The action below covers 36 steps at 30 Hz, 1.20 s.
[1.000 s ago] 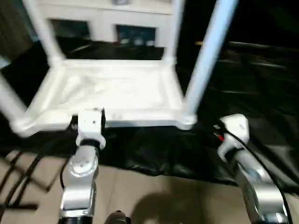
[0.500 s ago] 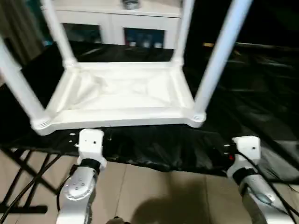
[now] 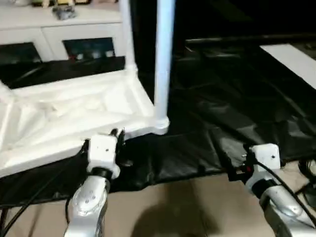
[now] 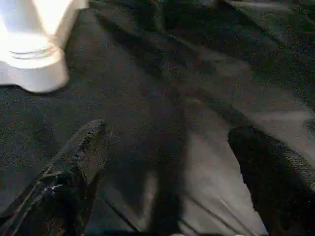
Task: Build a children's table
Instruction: Rotate leg to tighten
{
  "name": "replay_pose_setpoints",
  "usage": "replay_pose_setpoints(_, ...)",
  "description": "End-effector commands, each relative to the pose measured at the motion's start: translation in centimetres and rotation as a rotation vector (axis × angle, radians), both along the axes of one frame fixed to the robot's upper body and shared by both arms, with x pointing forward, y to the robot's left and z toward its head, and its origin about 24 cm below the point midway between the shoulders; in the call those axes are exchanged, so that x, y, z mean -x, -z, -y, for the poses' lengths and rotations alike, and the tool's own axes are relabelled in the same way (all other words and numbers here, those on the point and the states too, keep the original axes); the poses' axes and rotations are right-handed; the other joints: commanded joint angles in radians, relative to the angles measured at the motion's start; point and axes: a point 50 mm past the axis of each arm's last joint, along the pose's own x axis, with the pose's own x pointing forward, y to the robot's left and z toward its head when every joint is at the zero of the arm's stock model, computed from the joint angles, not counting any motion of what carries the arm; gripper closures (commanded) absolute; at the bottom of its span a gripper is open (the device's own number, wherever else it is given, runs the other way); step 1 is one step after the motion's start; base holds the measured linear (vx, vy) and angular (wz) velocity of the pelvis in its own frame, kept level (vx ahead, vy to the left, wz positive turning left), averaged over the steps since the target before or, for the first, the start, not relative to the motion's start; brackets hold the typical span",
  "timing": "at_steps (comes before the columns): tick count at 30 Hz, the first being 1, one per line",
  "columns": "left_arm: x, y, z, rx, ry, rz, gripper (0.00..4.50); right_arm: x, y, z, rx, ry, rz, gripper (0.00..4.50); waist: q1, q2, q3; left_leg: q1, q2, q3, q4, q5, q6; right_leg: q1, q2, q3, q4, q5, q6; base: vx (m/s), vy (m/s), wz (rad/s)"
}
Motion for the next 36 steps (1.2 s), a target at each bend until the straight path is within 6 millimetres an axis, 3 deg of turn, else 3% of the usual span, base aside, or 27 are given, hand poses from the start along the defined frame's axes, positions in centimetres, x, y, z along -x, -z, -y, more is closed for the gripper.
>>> replay_pose_setpoints(1,0.2,-0.1,-0.7,-0.009,-0.044,-0.002,3.69,-0.2,0.1,-0.5,0.012,-0.036,-0.012,0.24,-0.007,0.004,-0.030,0.026,0.069,-0.027,-0.124,-0.333,0.110,0.015,-0.052,0.041,-0.093,-0.399,-0.204,0.126,0.020,0.09)
replay_pose_setpoints(4,0.9,-0.4,-0.6,0.013,-0.060,-0.007,3.69,-0.2,-0.4,-1.1,0.020,-0.117,-0.001,0.24,-0.018,-0.003,-0.028,0.050,0.082,-0.025,-0.139,-0.414,0.129,0.007,-0.056,0.041,-0.070,-0.246,-0.272,0.145,0.034,0.12)
replay_pose_setpoints(5,1.0,-0.4,-0.7,0.020,-0.074,-0.005,3.69,-0.4,-0.5,-1.2,0.019,-0.141,0.013,0.24,0.003,-0.017,-0.050,0.022,0.042,0.005,-0.112,-0.212,0.196,0.052,-0.076,0.066,-0.074,-0.102,-0.322,0.166,0.038,0.15)
replay_pose_setpoints(6,1.2,-0.4,-0.6,0.017,-0.086,-0.008,3.69,-0.5,-0.5,-1.2,0.048,-0.172,0.019,0.24,0.014,-0.017,-0.045,-0.008,0.028,0.015,-0.103,-0.154,0.211,0.075,-0.083,0.075,-0.087,-0.113,-0.321,0.188,0.027,0.09)
replay_pose_setpoints(7,1.3,-0.4,-0.5,0.027,-0.094,-0.007,3.69,-0.6,-0.6,-1.3,0.086,-0.216,0.028,0.24,0.055,-0.051,-0.067,-0.143,-0.033,0.007,-0.021,0.046,0.327,0.188,-0.121,0.075,-0.116,-0.056,-0.223,0.211,0.052,0.26)
replay_pose_setpoints(8,1.4,-0.5,-0.3,0.034,-0.097,-0.005,3.69,-0.6,-0.6,-1.4,0.108,-0.241,0.033,0.24,0.076,-0.014,-0.090,-0.127,-0.025,-0.001,-0.004,0.115,0.358,0.202,-0.169,0.079,-0.121,-0.006,-0.190,0.211,0.052,0.26)
replay_pose_setpoints(9,1.3,-0.4,0.0,0.056,-0.096,-0.005,3.69,-0.8,-0.9,-1.3,0.083,-0.233,0.040,0.24,0.063,-0.015,-0.074,-0.155,-0.007,-0.028,-0.001,0.201,0.399,0.196,-0.157,0.038,-0.128,0.027,-0.128,0.207,0.069,0.61)
replay_pose_setpoints(10,1.3,-0.3,0.3,0.071,-0.094,-0.005,3.69,-0.9,-1.1,-1.3,0.053,-0.217,0.044,0.24,0.049,0.015,-0.067,-0.058,-0.010,-0.063,-0.051,0.298,0.442,0.135,-0.044,-0.044,-0.096,0.023,-0.066,0.240,0.033,0.67)
replay_pose_setpoints(11,1.3,0.0,0.5,0.068,-0.092,-0.015,3.69,-0.9,-1.1,-0.9,0.036,-0.172,0.033,0.24,-0.005,0.023,-0.095,0.206,0.131,-0.197,-0.051,0.444,0.476,-0.099,0.005,-0.021,0.070,-0.174,-0.001,0.240,0.033,0.67)
replay_pose_setpoints(12,1.3,0.2,0.7,0.064,-0.090,-0.023,3.69,-1.0,-1.0,-0.6,0.029,-0.141,0.023,0.24,-0.002,0.011,-0.083,0.170,0.144,-0.198,-0.051,0.553,0.497,-0.107,-0.007,-0.002,0.102,-0.162,0.029,0.263,-0.046,0.25)
replay_pose_setpoints(13,1.3,0.2,0.7,0.064,-0.090,-0.023,3.69,-1.0,-1.0,-0.6,0.029,-0.141,0.023,0.24,0.025,0.009,-0.062,0.120,0.135,-0.154,-0.070,0.613,0.504,-0.139,-0.026,0.024,0.143,-0.113,0.092,0.181,-0.058,-0.07)
replay_pose_setpoints(14,1.6,0.1,0.7,0.068,-0.086,-0.023,3.69,-0.8,-1.0,-0.2,0.004,-0.091,0.025,0.24,0.022,-0.005,-0.077,0.136,0.141,-0.155,-0.075,0.644,0.508,-0.157,-0.039,0.039,0.142,-0.077,0.112,0.181,-0.058,-0.07)
replay_pose_setpoints(15,2.0,0.0,0.7,0.083,-0.089,-0.030,3.69,-0.2,-1.0,0.7,-0.013,-0.008,0.027,0.24,0.035,-0.031,-0.069,0.100,0.094,-0.095,-0.078,0.681,0.487,-0.168,-0.046,0.059,0.107,0.076,0.085,0.157,-0.034,0.03)
replay_pose_setpoints(16,2.2,0.0,0.6,0.091,-0.091,-0.033,3.69,0.1,-1.0,1.1,-0.021,0.030,0.030,0.24,0.036,-0.077,-0.076,0.078,-0.023,-0.023,-0.015,0.572,0.390,-0.128,-0.073,0.109,-0.017,0.324,-0.003,0.106,-0.068,0.15)
replay_pose_setpoints(17,2.4,-0.2,0.5,0.090,-0.078,-0.029,3.69,0.5,-0.9,1.6,-0.035,0.081,0.024,0.24,0.045,-0.123,-0.086,0.025,-0.088,0.010,0.012,0.411,0.333,-0.051,-0.078,0.164,-0.035,0.392,0.009,0.106,-0.068,0.15)
replay_pose_setpoints(18,2.5,-0.3,0.4,0.075,-0.062,-0.021,3.69,0.9,-0.7,1.9,-0.037,0.114,0.020,0.24,0.094,-0.132,-0.064,-0.017,-0.075,-0.016,0.076,0.100,0.213,-0.002,-0.201,0.281,-0.096,0.355,-0.147,0.049,-0.018,0.38)
replay_pose_setpoints(19,2.5,-0.3,0.4,0.075,-0.062,-0.021,3.69,0.9,-0.7,1.9,-0.037,0.114,0.020,0.24,0.093,-0.128,-0.062,-0.038,-0.036,-0.044,0.056,0.163,0.106,0.037,-0.185,0.275,-0.042,0.684,-0.266,0.068,0.022,0.29)
replay_pose_setpoints(20,2.6,-0.4,0.3,0.054,-0.028,-0.005,3.69,1.3,-0.6,1.9,-0.053,0.141,0.012,0.24,0.093,-0.128,-0.058,-0.044,-0.036,-0.044,0.037,0.217,0.071,0.036,-0.149,0.248,-0.027,0.872,-0.270,0.068,0.022,0.29)
replay_pose_setpoints(21,2.4,-0.4,-0.6,0.017,-0.002,0.008,3.69,1.8,-0.3,1.3,-0.066,0.158,0.008,0.24,0.089,-0.115,-0.046,-0.028,-0.034,-0.031,-0.013,0.225,0.039,0.004,-0.084,0.198,-0.034,0.922,-0.226,0.000,0.000,0.00)
replay_pose_setpoints(22,2.4,-0.4,-0.6,0.017,-0.002,0.008,3.69,1.8,-0.3,1.3,-0.066,0.158,0.008,0.24,0.068,-0.081,-0.040,-0.010,-0.012,-0.014,-0.069,0.187,0.045,-0.022,-0.026,0.156,-0.038,0.644,-0.187,0.000,0.000,0.00)
replay_pose_setpoints(23,2.3,-0.4,-0.9,0.012,0.001,0.010,3.69,1.9,-0.3,1.1,-0.068,0.159,0.009,0.24,0.052,-0.060,-0.043,-0.015,0.027,-0.026,-0.092,0.060,0.066,-0.021,-0.023,0.143,-0.030,0.281,-0.198,0.000,0.000,0.00)
replay_pose_setpoints(26,1.2,0.2,-2.0,0.006,-0.002,0.002,3.69,1.2,-0.1,1.0,-0.081,0.162,0.025,0.24,0.038,-0.025,-0.028,0.001,0.056,-0.024,-0.112,-0.159,0.076,-0.041,-0.042,0.137,-0.059,-0.042,-0.203,0.000,0.000,0.00)
replay_pose_setpoints(27,0.7,0.5,-2.4,-0.001,0.001,-0.003,3.69,0.9,-0.2,1.1,-0.087,0.165,0.033,0.24,0.031,-0.041,-0.019,-0.010,0.053,-0.016,-0.121,-0.296,0.033,-0.038,-0.050,0.139,-0.075,-0.226,-0.161,-0.068,0.035,0.11)
replay_pose_setpoints(29,-0.3,0.6,-2.3,0.013,0.037,-0.008,3.39,0.4,-0.3,1.6,-0.087,0.183,0.046,0.24,0.027,-0.043,-0.018,-0.006,0.045,-0.011,-0.117,-0.339,0.002,-0.050,-0.059,0.144,-0.087,-0.352,-0.116,-0.090,0.030,0.06)
replay_pose_setpoints(34,-3.7,0.1,0.7,0.048,0.331,-0.047,3.19,-0.9,-0.8,3.9,-0.035,0.243,0.075,0.24,0.026,-0.036,-0.037,-0.018,0.038,-0.005,-0.111,-0.218,-0.009,-0.043,-0.063,0.145,-0.077,-0.217,-0.101,-0.012,0.004,0.01)
replay_pose_setpoints(35,-4.7,-0.2,1.8,0.044,0.421,-0.061,2.95,-1.1,-0.9,4.3,-0.013,0.253,0.074,0.24,0.029,-0.013,-0.044,-0.022,0.037,-0.007,-0.110,-0.174,-0.008,-0.037,-0.064,0.144,-0.068,-0.153,-0.115,0.000,0.000,0.00)
replay_pose_setpoints(36,-4.7,-0.2,1.8,0.044,0.421,-0.061,2.95,-1.1,-0.9,4.3,-0.013,0.253,0.074,0.24,0.027,-0.029,-0.047,-0.026,0.036,0.003,-0.101,-0.100,0.006,-0.036,-0.061,0.141,-0.064,-0.051,-0.143,0.000,0.000,0.00)
